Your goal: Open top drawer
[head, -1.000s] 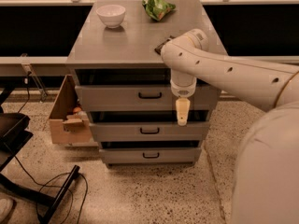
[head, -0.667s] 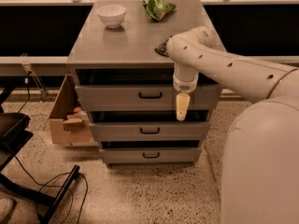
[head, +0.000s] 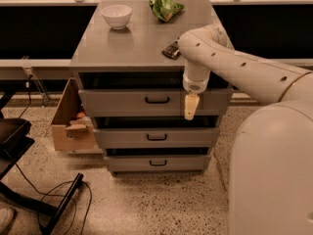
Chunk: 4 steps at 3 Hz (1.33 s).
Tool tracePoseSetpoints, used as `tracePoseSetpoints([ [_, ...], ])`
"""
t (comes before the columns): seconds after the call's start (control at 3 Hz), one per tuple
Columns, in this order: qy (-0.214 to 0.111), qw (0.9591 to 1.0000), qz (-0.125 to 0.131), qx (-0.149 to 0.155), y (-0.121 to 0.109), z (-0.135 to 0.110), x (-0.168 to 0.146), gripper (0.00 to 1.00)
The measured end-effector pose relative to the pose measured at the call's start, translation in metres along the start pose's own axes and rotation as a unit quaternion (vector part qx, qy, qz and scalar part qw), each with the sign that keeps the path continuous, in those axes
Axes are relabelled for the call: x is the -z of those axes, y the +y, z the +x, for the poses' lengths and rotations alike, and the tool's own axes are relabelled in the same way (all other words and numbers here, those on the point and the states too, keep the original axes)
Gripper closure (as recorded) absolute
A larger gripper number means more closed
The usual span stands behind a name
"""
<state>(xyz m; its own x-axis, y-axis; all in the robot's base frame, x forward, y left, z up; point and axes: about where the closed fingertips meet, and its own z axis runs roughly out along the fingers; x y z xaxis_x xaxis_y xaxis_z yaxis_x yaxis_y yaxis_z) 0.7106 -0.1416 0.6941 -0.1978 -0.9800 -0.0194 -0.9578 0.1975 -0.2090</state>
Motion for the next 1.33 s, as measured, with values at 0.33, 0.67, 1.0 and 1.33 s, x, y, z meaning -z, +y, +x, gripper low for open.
tracePoseSetpoints([
  [0.33, 0.001, 0.9999, -0.01, 0.012, 0.015, -0.008, -0.013, 0.41],
  [0.67, 0.002, 0.9998, -0.015, 0.012, 0.025, -0.009, -0.017, 0.64],
  [1.0, 0.002, 0.9998, -0.015, 0.012, 0.023, -0.008, -0.016, 0.87],
  [1.33, 0.002, 0.9998, -0.015, 0.012, 0.02, -0.008, -0.01, 1.0],
])
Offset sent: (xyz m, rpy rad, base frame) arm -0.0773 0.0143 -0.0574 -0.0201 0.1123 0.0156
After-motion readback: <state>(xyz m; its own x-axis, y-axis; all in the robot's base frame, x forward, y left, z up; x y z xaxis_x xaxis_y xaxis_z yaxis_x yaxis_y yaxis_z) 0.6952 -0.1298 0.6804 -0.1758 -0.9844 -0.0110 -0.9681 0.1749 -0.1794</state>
